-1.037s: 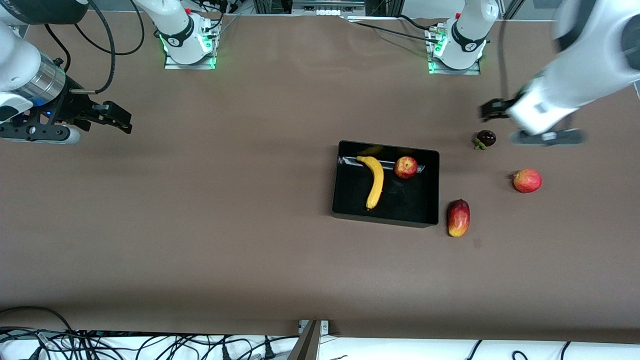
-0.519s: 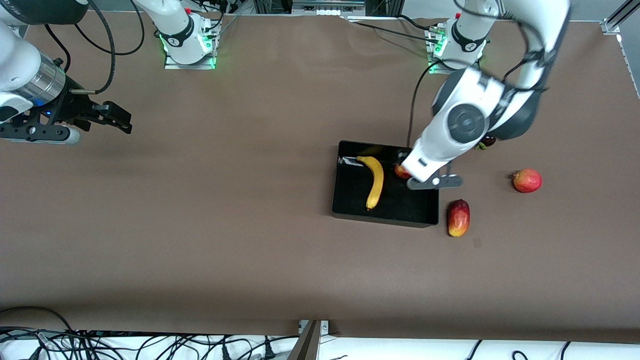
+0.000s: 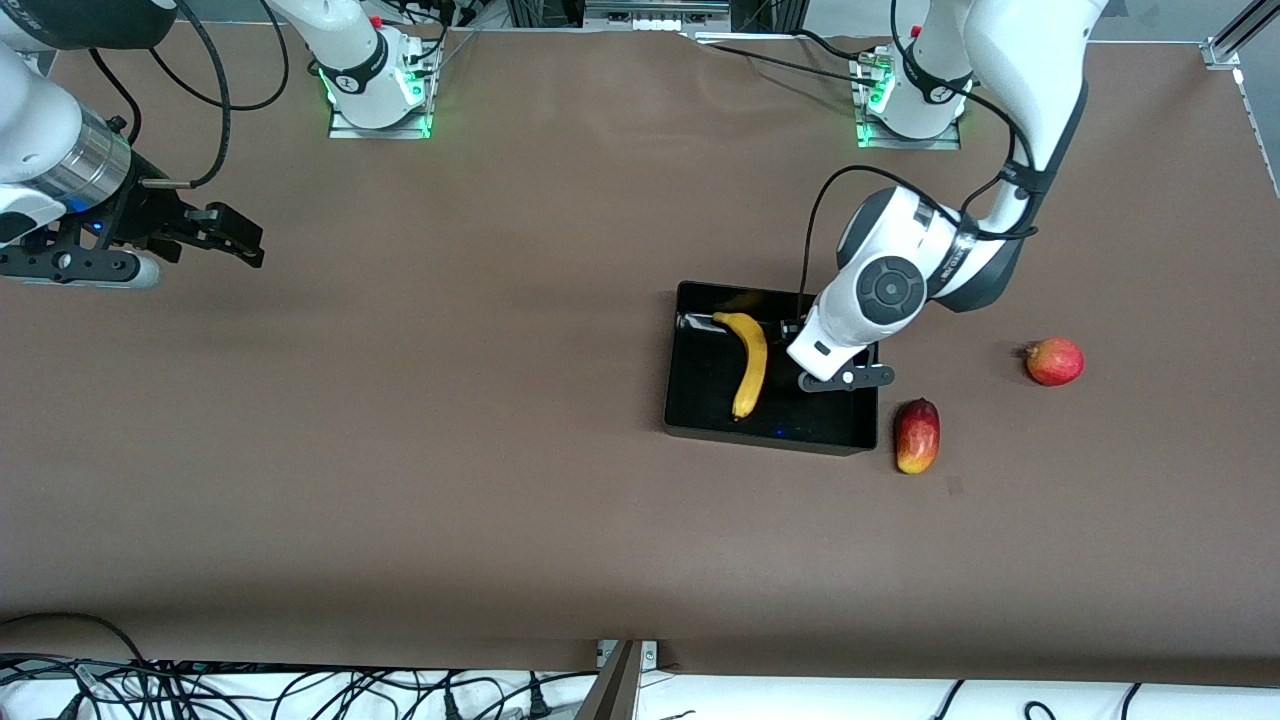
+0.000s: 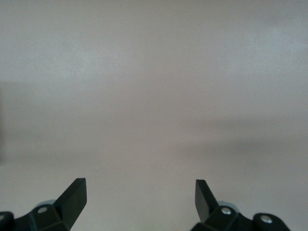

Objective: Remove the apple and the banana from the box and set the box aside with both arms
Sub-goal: 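Grasp the red apple with the left gripper and lift it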

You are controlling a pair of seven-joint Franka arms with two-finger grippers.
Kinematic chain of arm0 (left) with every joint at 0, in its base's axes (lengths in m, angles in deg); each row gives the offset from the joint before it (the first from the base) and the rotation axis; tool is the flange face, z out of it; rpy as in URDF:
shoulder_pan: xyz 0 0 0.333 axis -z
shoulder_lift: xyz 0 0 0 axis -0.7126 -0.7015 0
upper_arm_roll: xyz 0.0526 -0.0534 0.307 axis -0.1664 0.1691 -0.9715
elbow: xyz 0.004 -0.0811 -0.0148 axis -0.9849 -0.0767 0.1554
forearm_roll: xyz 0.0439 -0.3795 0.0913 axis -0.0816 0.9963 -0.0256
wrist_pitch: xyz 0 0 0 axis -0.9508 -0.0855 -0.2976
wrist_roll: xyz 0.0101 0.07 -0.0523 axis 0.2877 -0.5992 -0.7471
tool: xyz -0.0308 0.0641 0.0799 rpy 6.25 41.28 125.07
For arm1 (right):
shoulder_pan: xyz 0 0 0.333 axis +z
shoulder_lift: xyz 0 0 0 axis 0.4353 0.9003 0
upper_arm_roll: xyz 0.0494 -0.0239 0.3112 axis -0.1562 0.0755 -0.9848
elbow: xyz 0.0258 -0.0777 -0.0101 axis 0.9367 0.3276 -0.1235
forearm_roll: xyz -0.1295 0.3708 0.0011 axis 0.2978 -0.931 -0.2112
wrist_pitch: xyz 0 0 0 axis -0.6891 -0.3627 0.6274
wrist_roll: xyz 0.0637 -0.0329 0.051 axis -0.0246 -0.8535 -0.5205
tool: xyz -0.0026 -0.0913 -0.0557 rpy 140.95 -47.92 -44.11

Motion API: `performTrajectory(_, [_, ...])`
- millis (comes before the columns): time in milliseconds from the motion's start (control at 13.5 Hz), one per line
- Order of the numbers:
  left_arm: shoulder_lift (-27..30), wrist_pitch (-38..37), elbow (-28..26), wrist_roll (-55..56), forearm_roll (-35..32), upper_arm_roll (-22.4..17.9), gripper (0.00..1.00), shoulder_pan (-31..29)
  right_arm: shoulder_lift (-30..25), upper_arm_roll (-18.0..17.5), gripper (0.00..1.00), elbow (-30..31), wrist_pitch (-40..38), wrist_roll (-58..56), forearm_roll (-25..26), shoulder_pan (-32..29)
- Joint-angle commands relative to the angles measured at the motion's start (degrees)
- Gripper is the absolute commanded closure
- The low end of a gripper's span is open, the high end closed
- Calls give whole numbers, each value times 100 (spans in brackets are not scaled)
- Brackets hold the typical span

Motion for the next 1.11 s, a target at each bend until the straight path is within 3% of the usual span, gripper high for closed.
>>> performTrajectory(0, [-143, 856, -527, -362, -220, -33, 0, 35, 46, -17, 0, -121, -84, -11, 90, -8])
performTrajectory(148, [-178, 1097, -678, -372, -221, -33, 0, 35, 46, -17, 0, -121, -84, -2, 90, -8])
performTrajectory(296, [-205, 1062, -678, -302, -221, -33, 65, 35, 46, -17, 0, -121, -84, -2, 90, -8])
performTrajectory(444, [-109, 949, -652, -354, -221, -25, 89, 26, 46, -17, 0, -121, -92, -2, 90, -8])
performTrajectory(593, [163, 494, -460, -337, -221, -25, 90, -44, 46, -17, 0, -121, -92, -2, 90, -8])
performTrajectory(815, [454, -1077, 338, -633, -212, -51, 88, -272, 46, -17, 0, -121, -92, -2, 90, -17])
performTrajectory(1037, [822, -1854, 597, -2009, -221, -541, 87, -518, 46, -17, 0, -121, -92, -2, 99, -8])
